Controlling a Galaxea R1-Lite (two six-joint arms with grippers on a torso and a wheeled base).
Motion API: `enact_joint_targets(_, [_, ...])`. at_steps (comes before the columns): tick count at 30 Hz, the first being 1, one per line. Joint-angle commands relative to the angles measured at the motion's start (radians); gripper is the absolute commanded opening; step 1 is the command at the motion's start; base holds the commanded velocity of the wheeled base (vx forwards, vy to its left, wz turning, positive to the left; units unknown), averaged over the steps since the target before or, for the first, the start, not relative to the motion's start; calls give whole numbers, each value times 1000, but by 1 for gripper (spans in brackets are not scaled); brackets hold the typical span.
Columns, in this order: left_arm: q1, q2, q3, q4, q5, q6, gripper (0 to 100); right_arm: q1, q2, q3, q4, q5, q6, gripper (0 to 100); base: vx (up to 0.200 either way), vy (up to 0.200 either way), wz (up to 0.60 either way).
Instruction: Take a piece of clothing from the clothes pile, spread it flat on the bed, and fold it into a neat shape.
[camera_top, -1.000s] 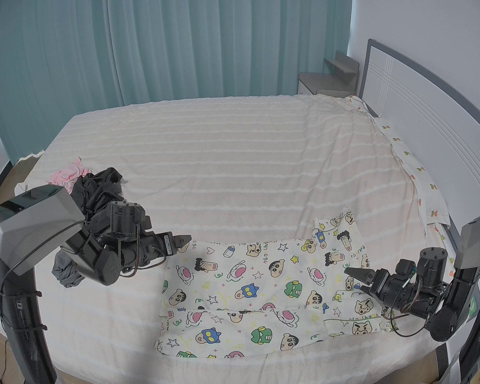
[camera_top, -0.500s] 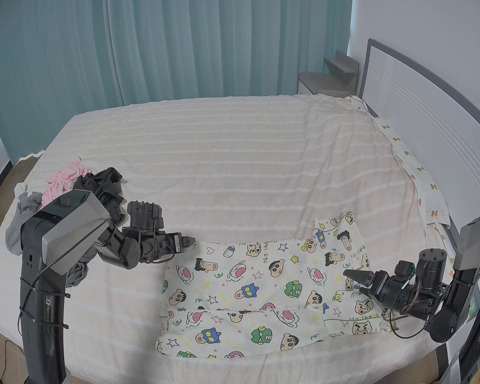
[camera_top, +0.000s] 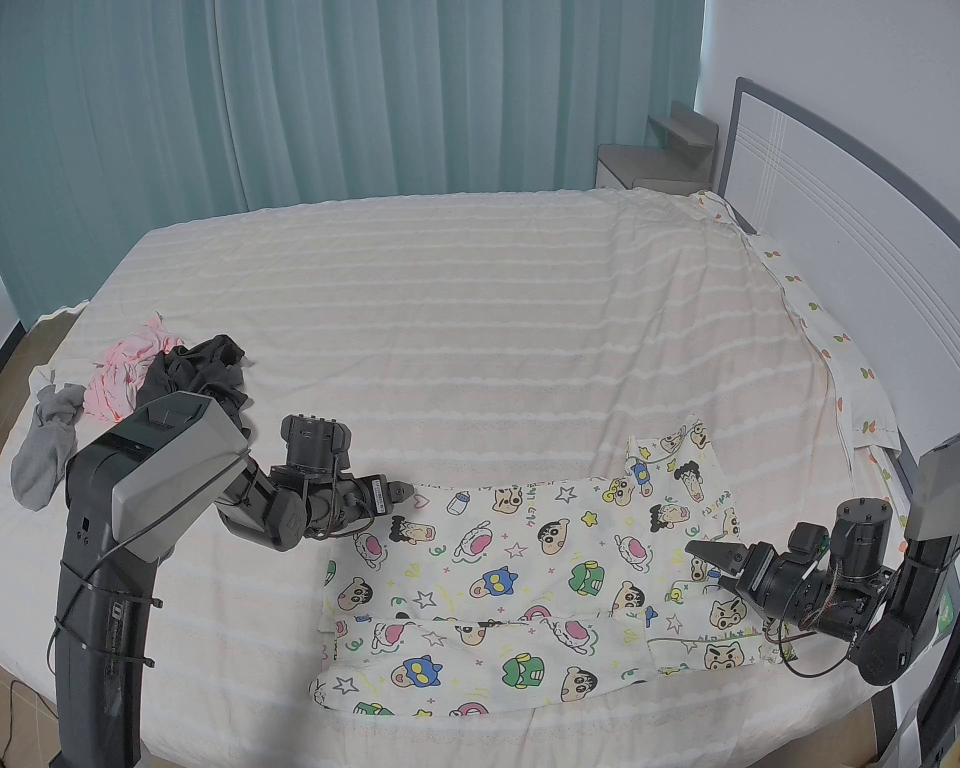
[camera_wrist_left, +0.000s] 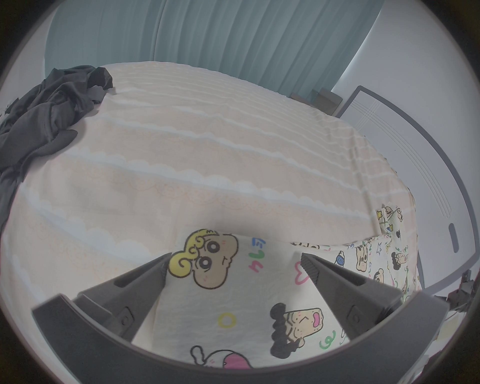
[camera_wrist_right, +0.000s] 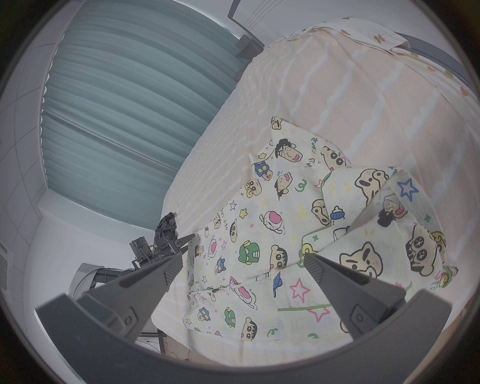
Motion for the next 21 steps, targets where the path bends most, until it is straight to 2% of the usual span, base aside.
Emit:
enact_joint_targets(1, [-7, 14, -8, 1, 2, -6, 0, -1, 5, 0, -1, 0, 0, 100, 0, 0, 0])
enact_joint_targets(6, [-5, 6, 8, -15, 9, -29, 0, -35, 2, -19, 2, -3, -5, 100, 0, 0, 0])
enact_joint_targets(8, [-1, 1, 33, -50, 18, -29, 0, -52, 7, -91, 42, -3, -20, 100, 0, 0, 0])
enact_joint_targets(10, [4, -13, 58, -90, 34, -32, 0, -78, 4, -189, 167, -4, -51, 100, 0, 0, 0])
enact_joint_targets(15, [24, -36, 88, -141, 68, -33, 0, -219, 16, -553, 625, -3, -167, 100, 0, 0, 0])
enact_joint_targets(16, [24, -36, 88, -141, 68, -33, 0, -219, 16, -553, 625, -3, -167, 100, 0, 0, 0])
enact_joint_targets(17, [32, -46, 96, -141, 68, -33, 0, -265, 67, -655, 696, 2, -215, 100, 0, 0, 0])
enact_joint_targets(21, [39, -62, 97, -141, 69, -33, 0, -306, 165, -780, 699, -3, -339, 100, 0, 0, 0])
